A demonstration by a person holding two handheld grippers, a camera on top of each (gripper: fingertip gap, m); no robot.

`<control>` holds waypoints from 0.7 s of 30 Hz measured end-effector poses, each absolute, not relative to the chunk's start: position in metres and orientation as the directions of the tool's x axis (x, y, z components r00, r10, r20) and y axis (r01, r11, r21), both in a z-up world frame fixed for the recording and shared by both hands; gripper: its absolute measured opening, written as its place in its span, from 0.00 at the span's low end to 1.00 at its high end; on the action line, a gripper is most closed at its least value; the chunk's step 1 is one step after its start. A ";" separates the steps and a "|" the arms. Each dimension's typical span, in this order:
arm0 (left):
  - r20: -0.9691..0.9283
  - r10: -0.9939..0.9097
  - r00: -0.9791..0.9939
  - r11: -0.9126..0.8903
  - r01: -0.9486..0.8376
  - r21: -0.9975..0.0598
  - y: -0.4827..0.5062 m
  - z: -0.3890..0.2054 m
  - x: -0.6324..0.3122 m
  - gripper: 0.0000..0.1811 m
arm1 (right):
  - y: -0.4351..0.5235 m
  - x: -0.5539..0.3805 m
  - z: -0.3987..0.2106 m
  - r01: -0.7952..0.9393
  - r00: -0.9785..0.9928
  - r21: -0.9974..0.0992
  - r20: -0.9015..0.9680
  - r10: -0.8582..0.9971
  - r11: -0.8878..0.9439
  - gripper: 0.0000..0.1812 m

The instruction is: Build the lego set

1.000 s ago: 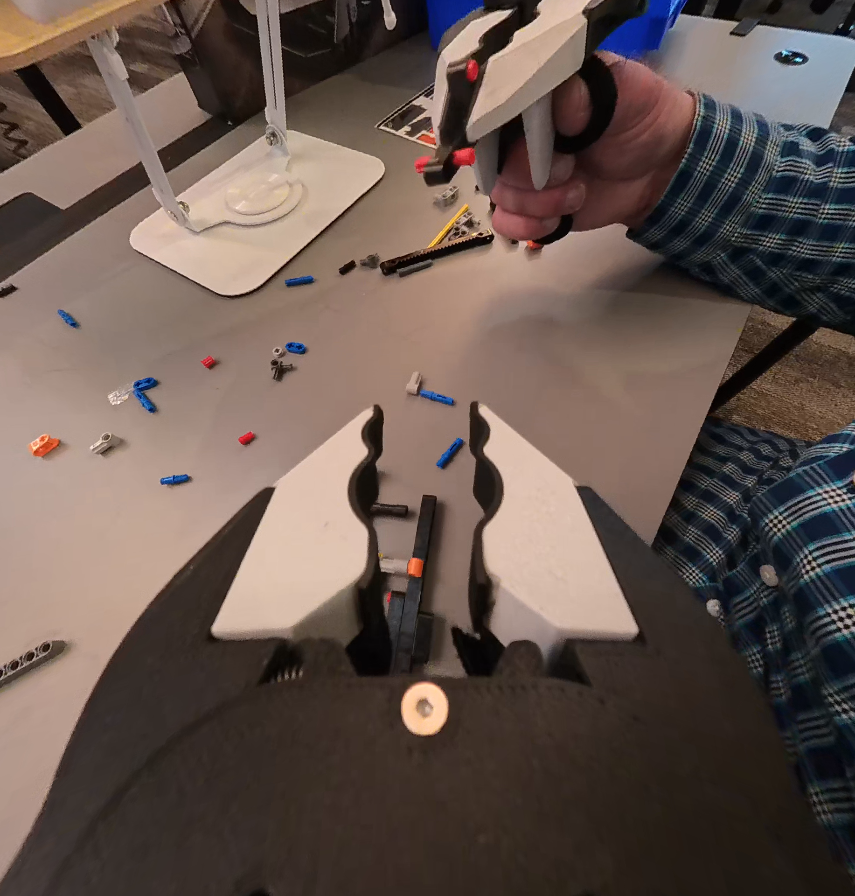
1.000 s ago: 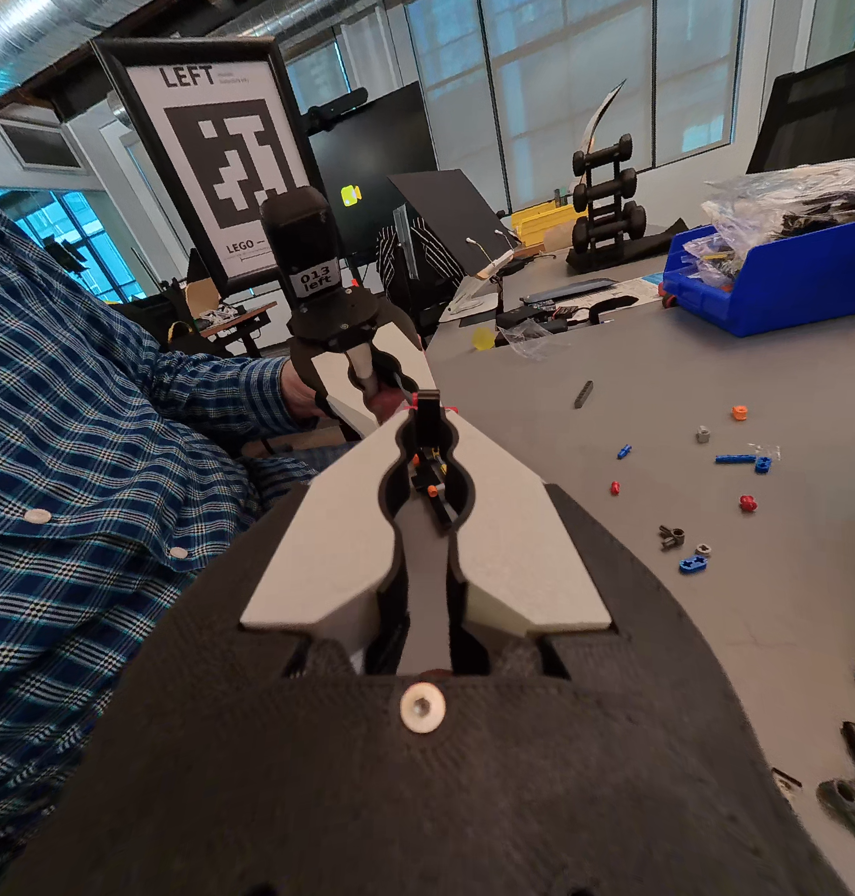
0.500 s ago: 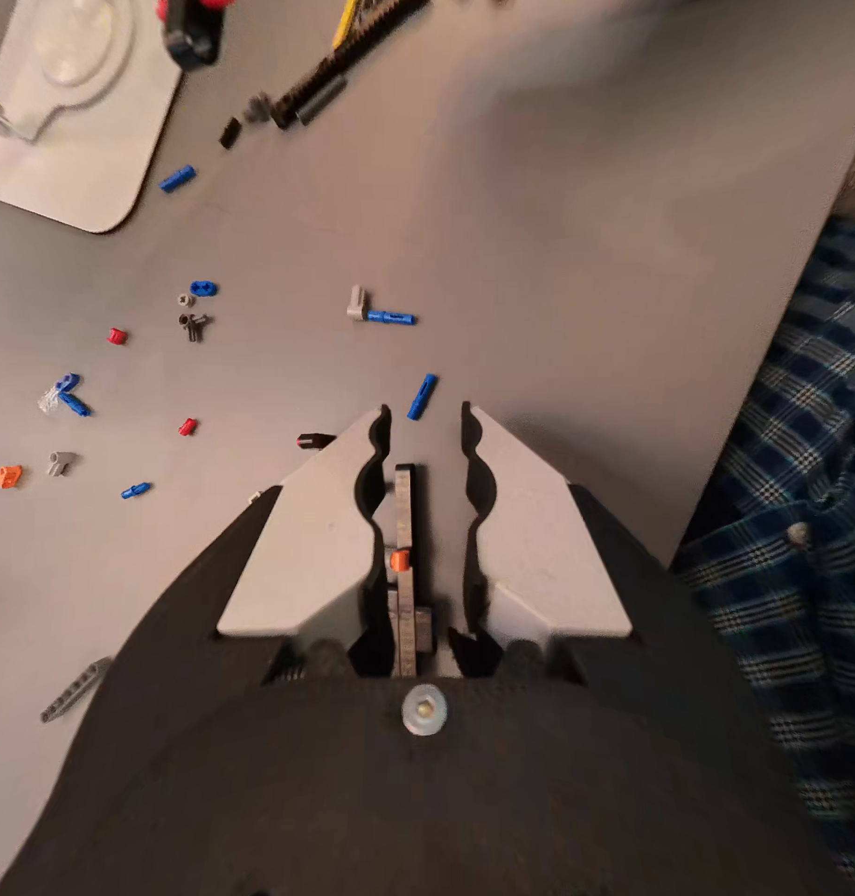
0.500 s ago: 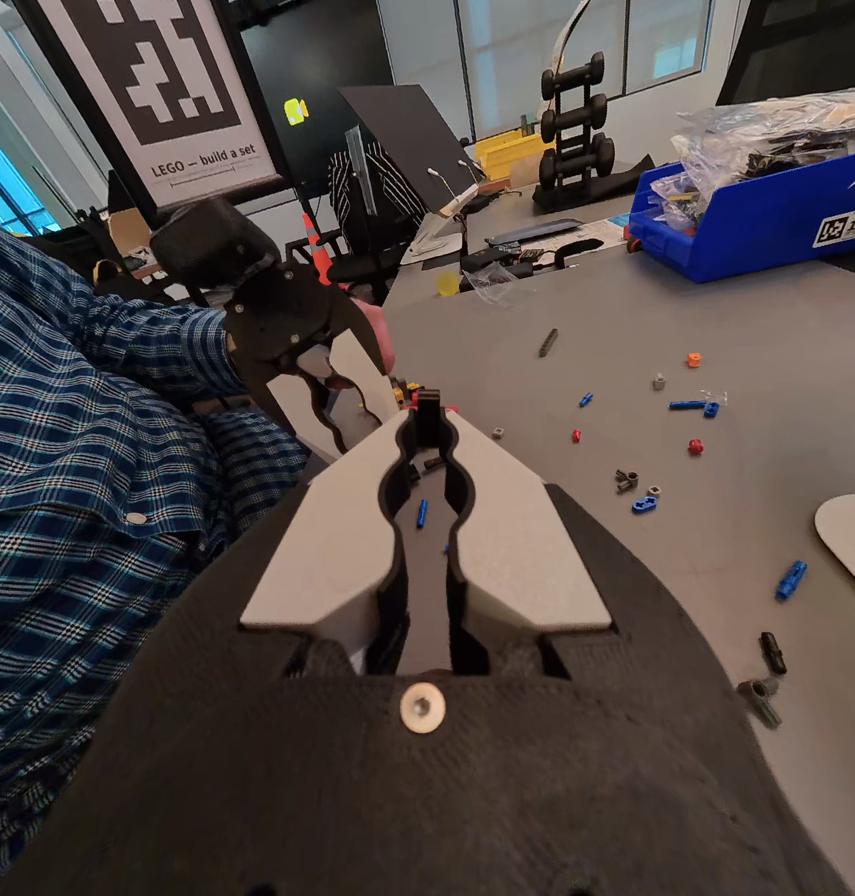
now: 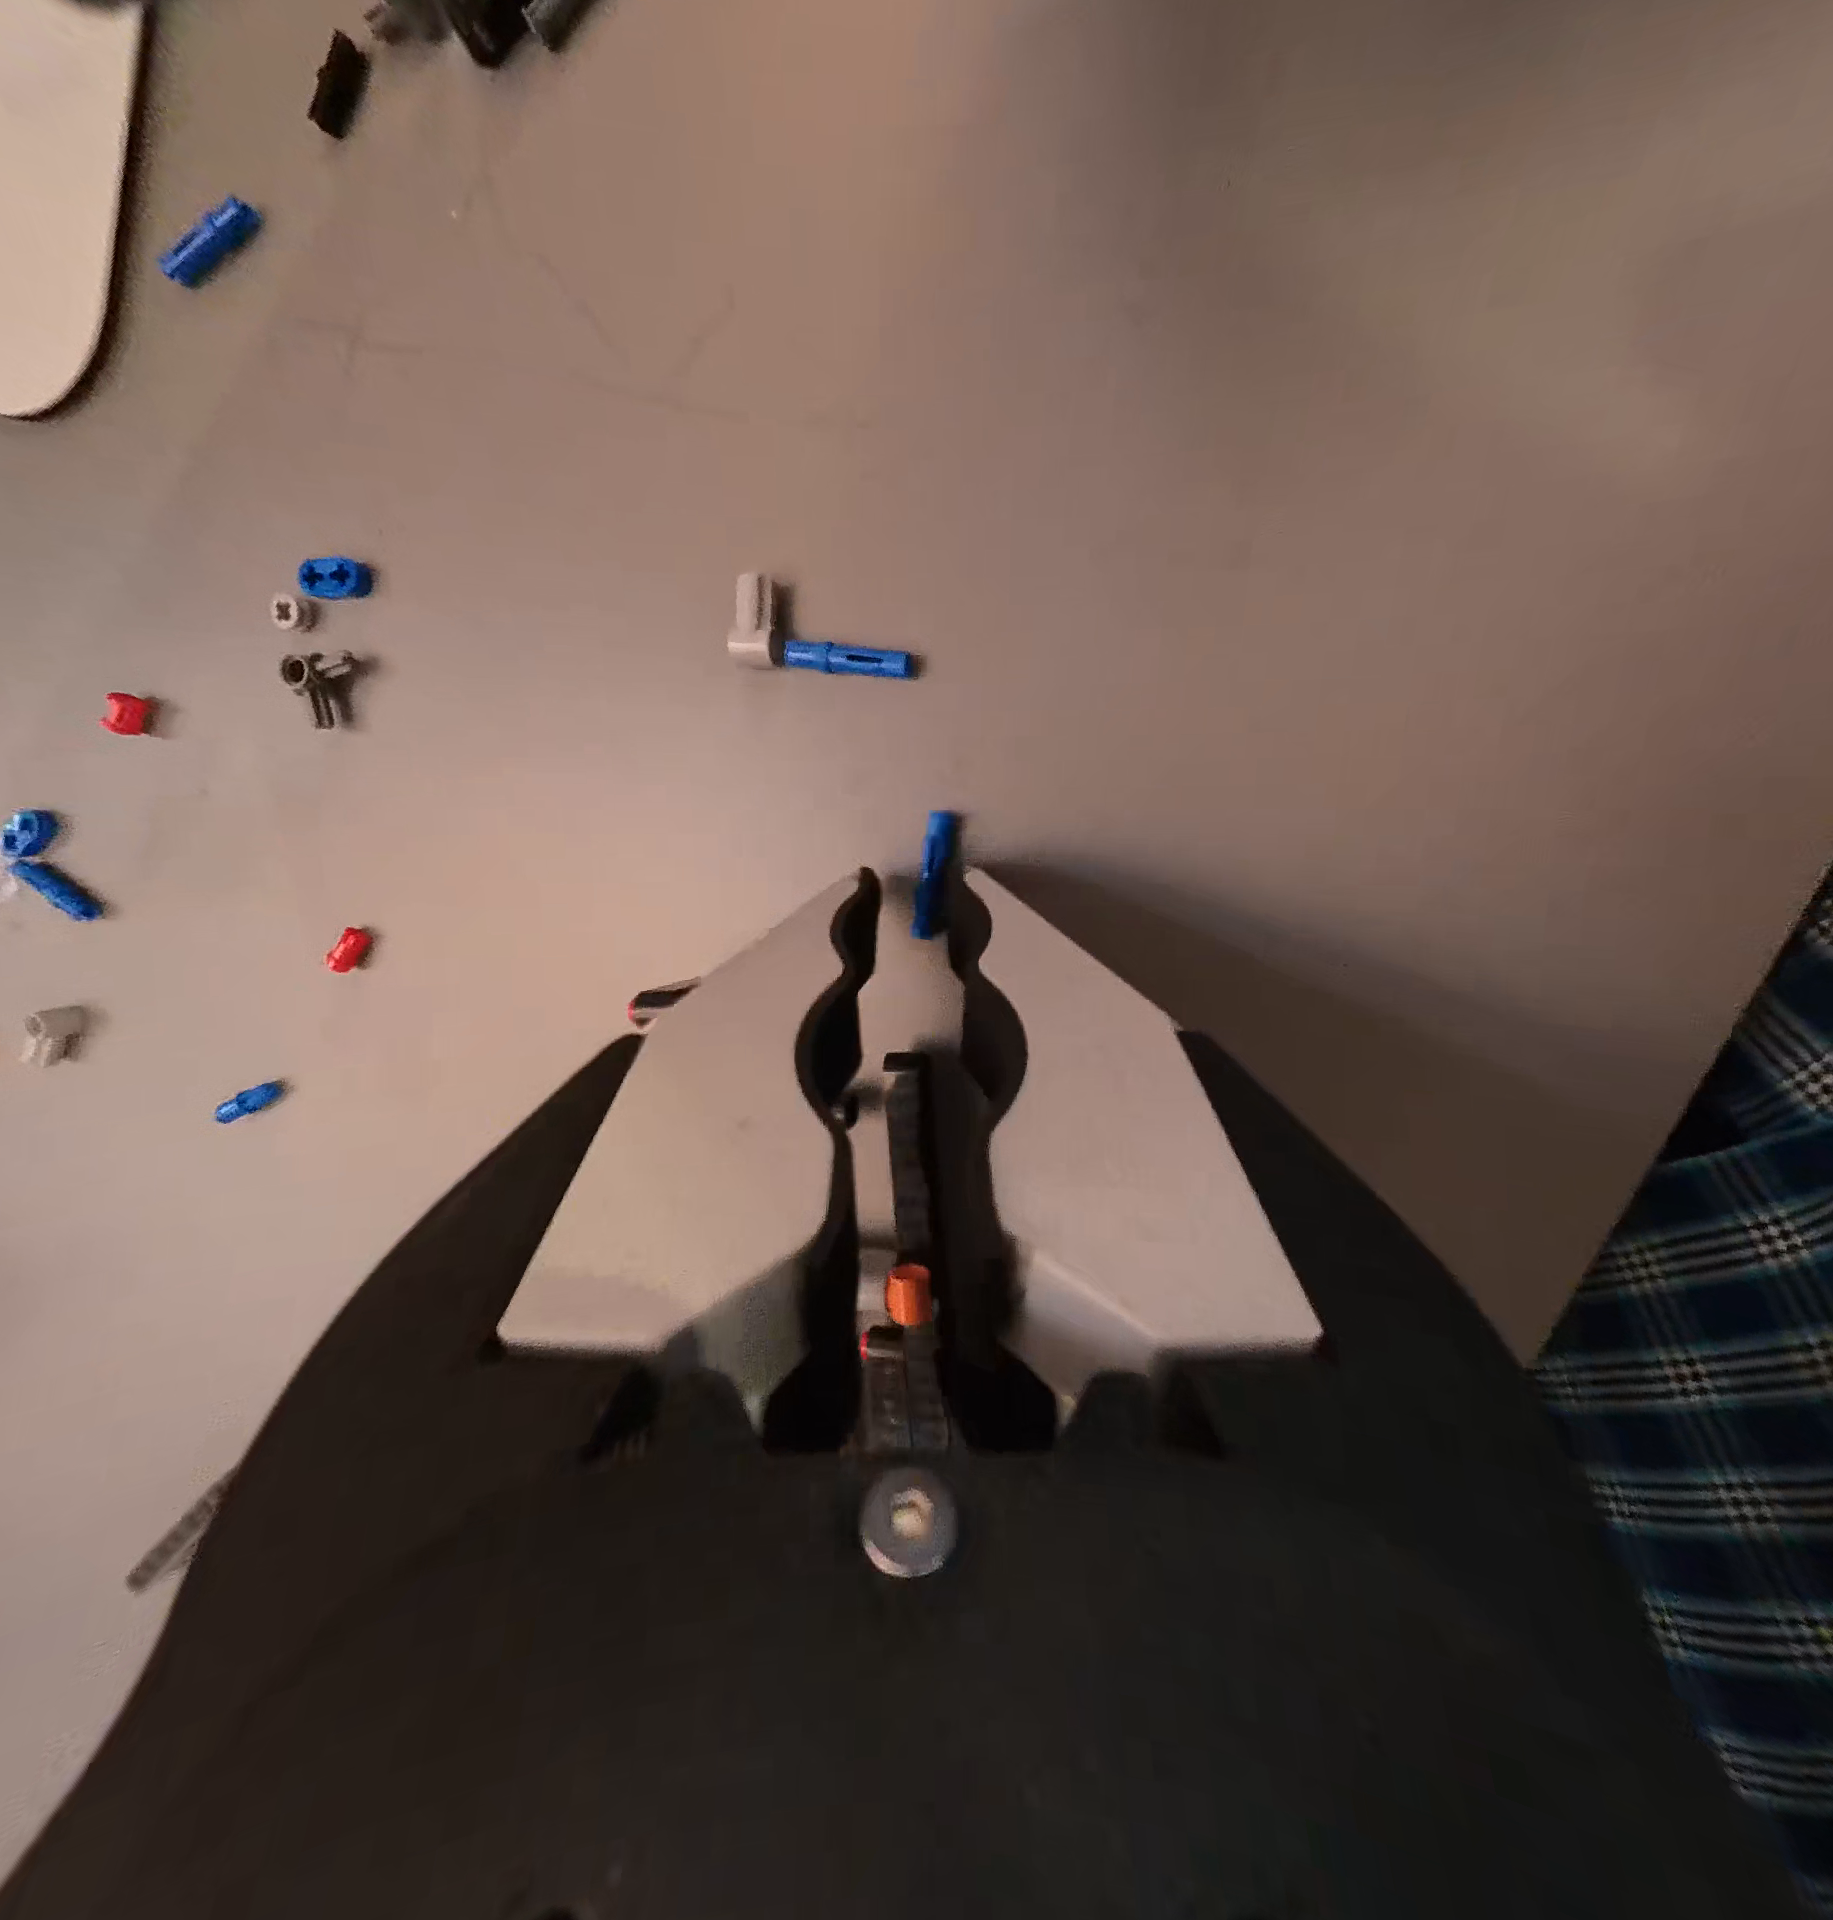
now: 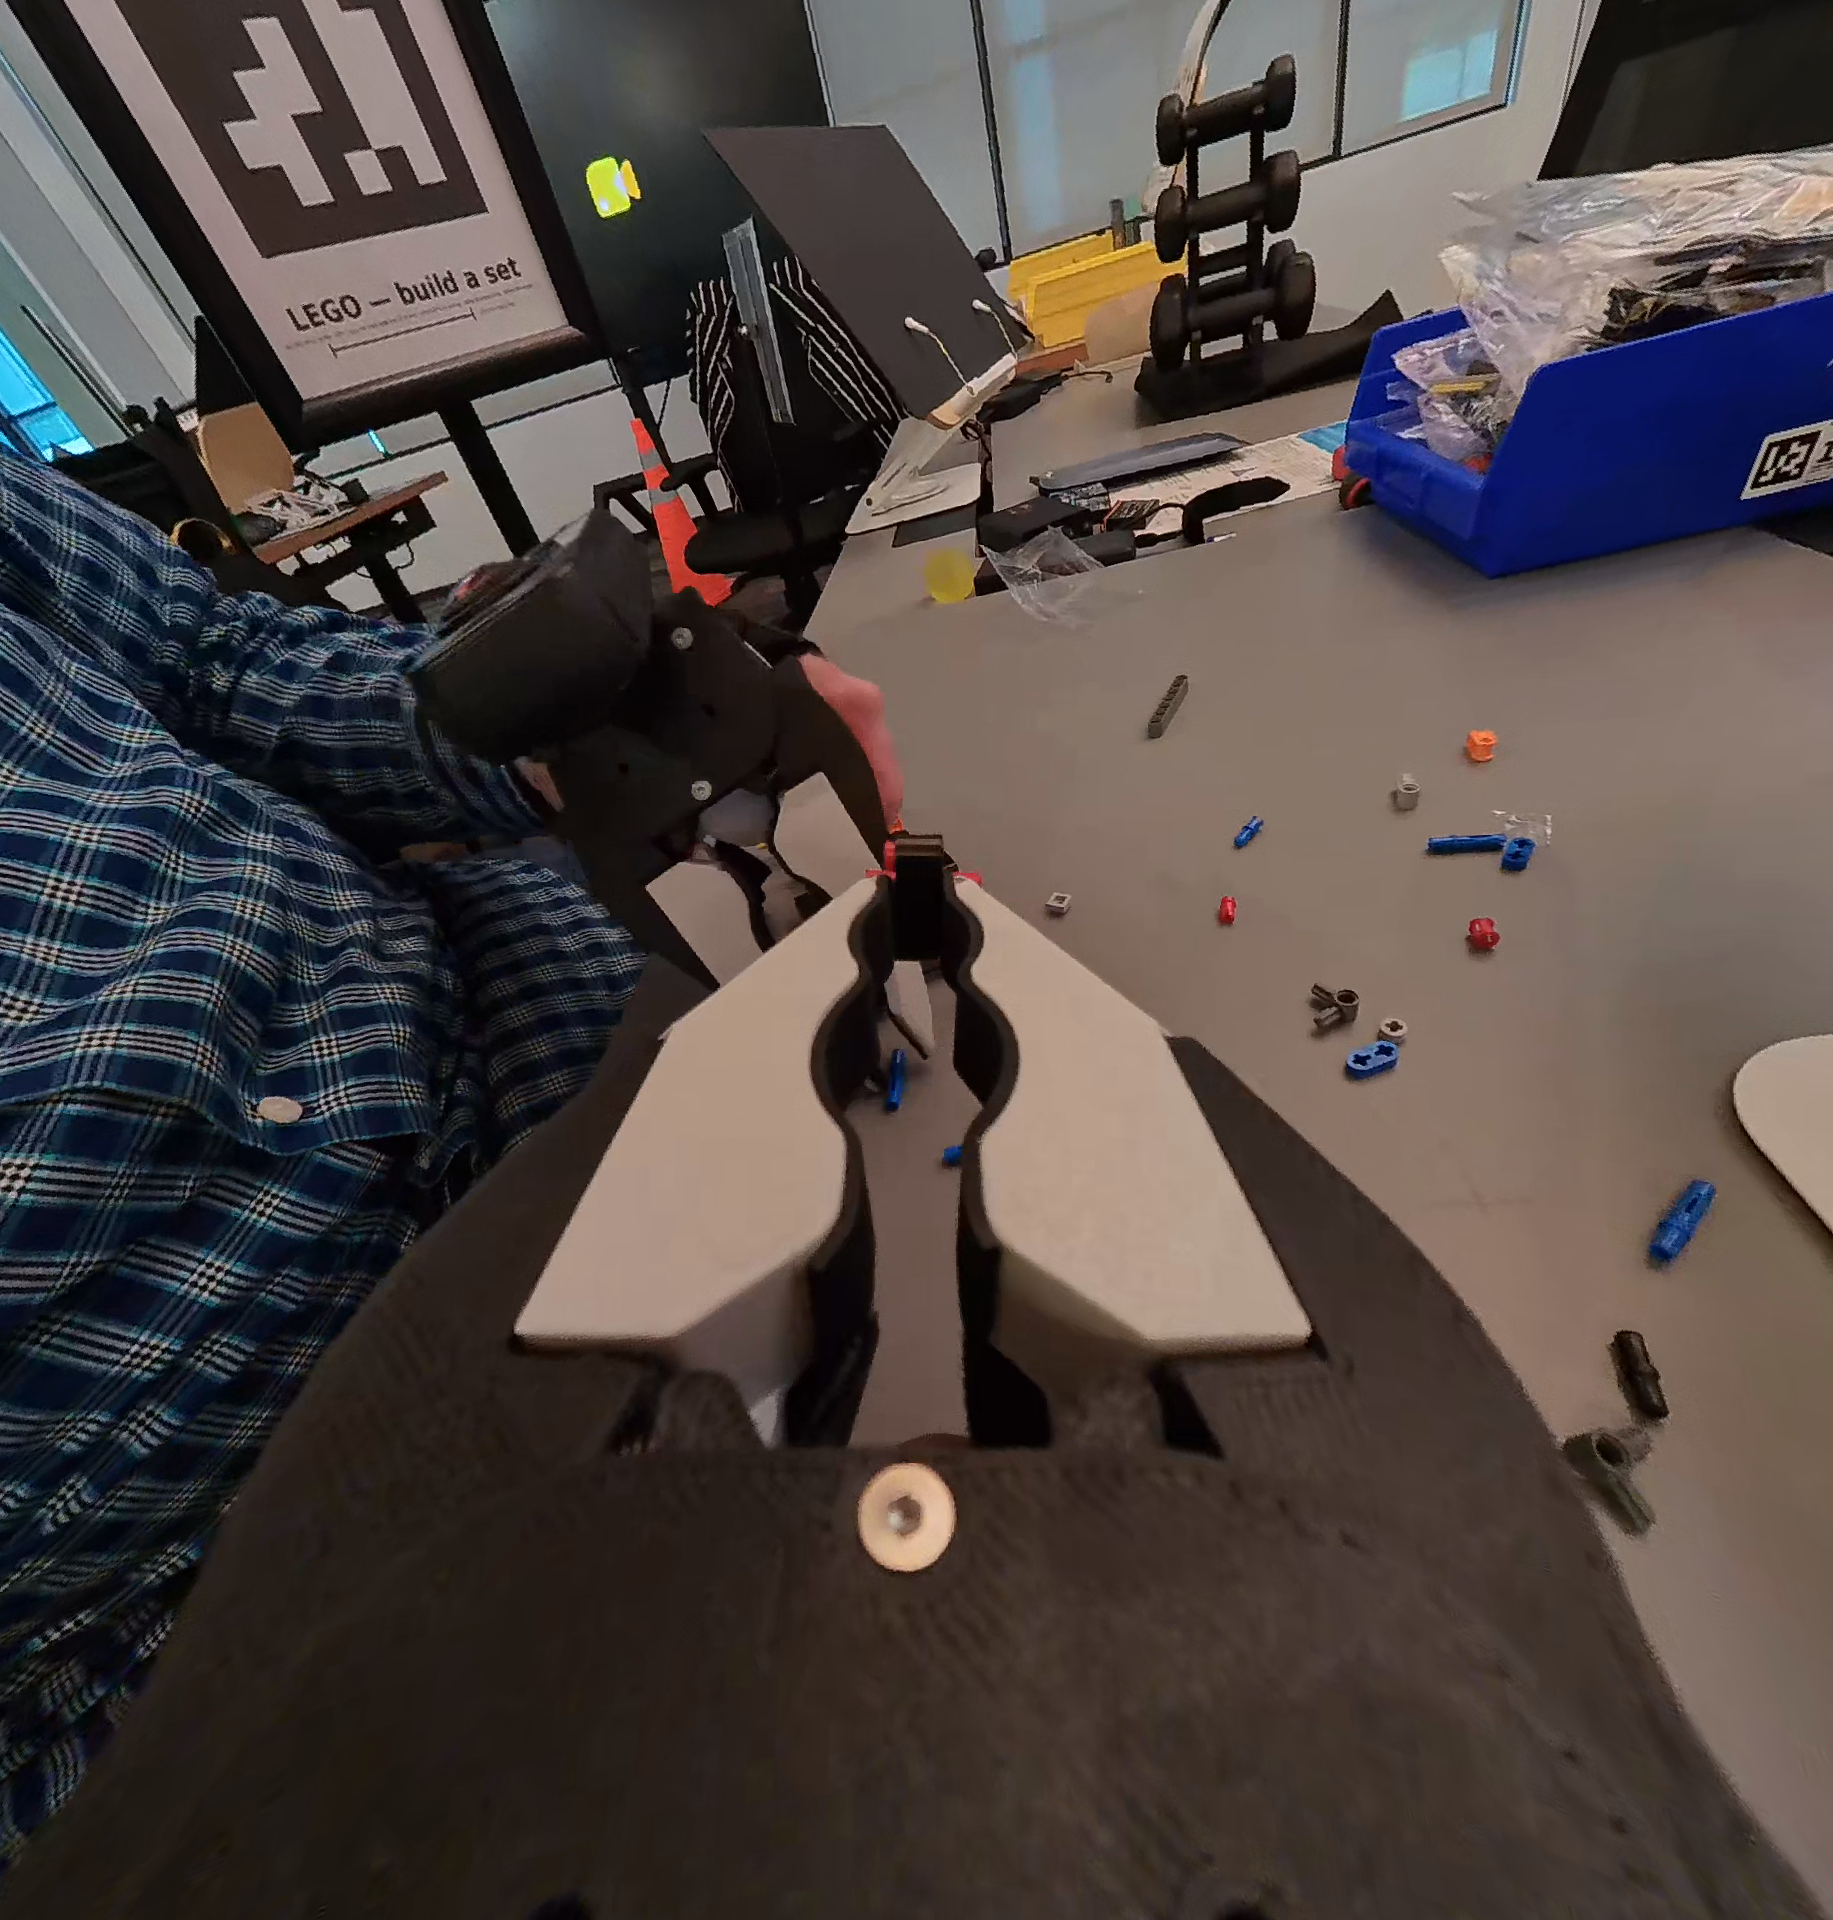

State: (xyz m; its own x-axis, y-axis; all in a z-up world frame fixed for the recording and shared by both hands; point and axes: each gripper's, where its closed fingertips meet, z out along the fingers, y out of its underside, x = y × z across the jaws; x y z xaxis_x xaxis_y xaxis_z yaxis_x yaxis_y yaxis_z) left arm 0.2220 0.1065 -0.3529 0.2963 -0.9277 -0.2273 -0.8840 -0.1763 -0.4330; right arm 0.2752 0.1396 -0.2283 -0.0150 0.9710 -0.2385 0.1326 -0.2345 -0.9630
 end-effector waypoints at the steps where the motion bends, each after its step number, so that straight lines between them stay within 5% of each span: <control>1: -0.217 -0.932 0.292 -0.177 -0.885 -0.431 0.105 -0.354 0.222 0.03 | 0.140 0.275 -0.228 0.131 -0.015 -0.963 -0.238 0.971 -0.234 0.03; 21: -0.243 -0.945 0.220 -0.084 -0.879 -0.469 0.085 -0.353 0.247 0.01 | 0.137 0.284 -0.244 0.234 0.014 -0.949 -0.212 0.977 -0.209 0.03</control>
